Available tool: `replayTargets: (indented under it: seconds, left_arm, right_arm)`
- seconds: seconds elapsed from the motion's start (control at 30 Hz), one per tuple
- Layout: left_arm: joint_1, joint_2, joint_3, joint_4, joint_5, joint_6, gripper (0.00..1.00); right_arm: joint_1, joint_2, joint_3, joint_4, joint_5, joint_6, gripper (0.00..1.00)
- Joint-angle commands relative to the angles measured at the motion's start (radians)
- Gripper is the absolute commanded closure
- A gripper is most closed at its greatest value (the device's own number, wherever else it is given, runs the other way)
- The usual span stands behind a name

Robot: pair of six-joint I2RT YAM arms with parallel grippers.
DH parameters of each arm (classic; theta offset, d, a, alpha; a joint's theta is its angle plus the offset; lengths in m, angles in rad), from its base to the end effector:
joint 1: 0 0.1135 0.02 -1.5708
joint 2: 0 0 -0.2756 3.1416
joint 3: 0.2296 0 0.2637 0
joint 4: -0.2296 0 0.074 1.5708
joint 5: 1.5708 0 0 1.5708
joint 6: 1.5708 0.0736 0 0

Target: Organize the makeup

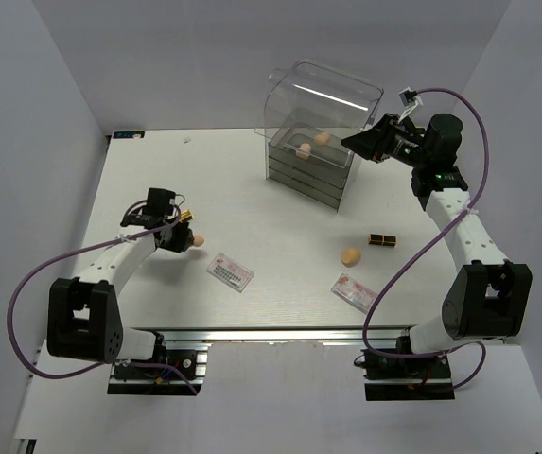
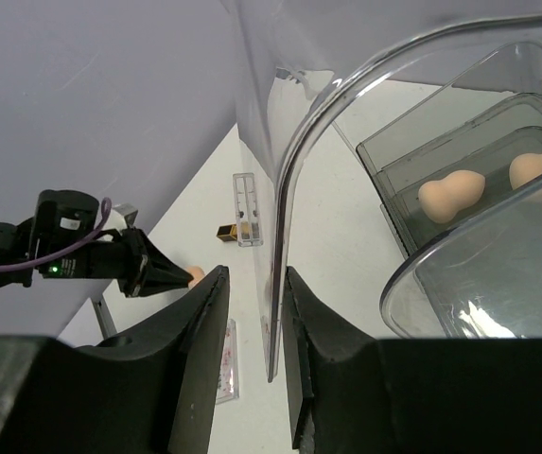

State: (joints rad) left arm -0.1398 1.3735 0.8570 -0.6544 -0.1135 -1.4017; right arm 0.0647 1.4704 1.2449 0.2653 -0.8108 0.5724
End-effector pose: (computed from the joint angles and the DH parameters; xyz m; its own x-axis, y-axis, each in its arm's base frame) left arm 0.2746 -0.0302 0.1736 -0.2469 -0.9543 -0.1684 -0.8831 0.2931 -0.3662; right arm 0.3764 0.0778 0.3938 -0.3822 0.3492 -0.8556 -0.6665 0.5371 0.5170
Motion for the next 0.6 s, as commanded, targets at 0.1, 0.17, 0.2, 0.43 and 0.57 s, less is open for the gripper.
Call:
replayTargets:
  seconds: [0.1, 0.17, 0.2, 0.43, 0.57]
  left_arm:
    - [-0.026, -0.077, -0.012, 0.215, 0.112, 0.064, 1.00]
    - [-0.052, -0.082, -0.021, 0.275, 0.162, 0.067, 1.00]
    - [-0.064, -0.080, -0.024, 0.333, 0.175, 0.069, 1.00]
    - [-0.220, 0.019, -0.004, 0.620, 0.239, 0.110, 1.00]
    - [-0.276, 0.125, 0.085, 0.783, 0.303, 0.148, 1.00]
  right_arm:
    - [-0.005, -0.055, -0.005, 0.074, -0.030, 0.014, 0.66]
    - [-0.005, -0.050, 0.001, 0.077, -0.031, 0.020, 0.66]
    - [-0.005, -0.048, 0.004, 0.077, -0.031, 0.021, 0.66]
    - [-0.003, -0.050, 0.001, 0.074, -0.031, 0.015, 0.66]
    - [-0.005, -0.048, -0.001, 0.075, -0.031, 0.015, 0.66]
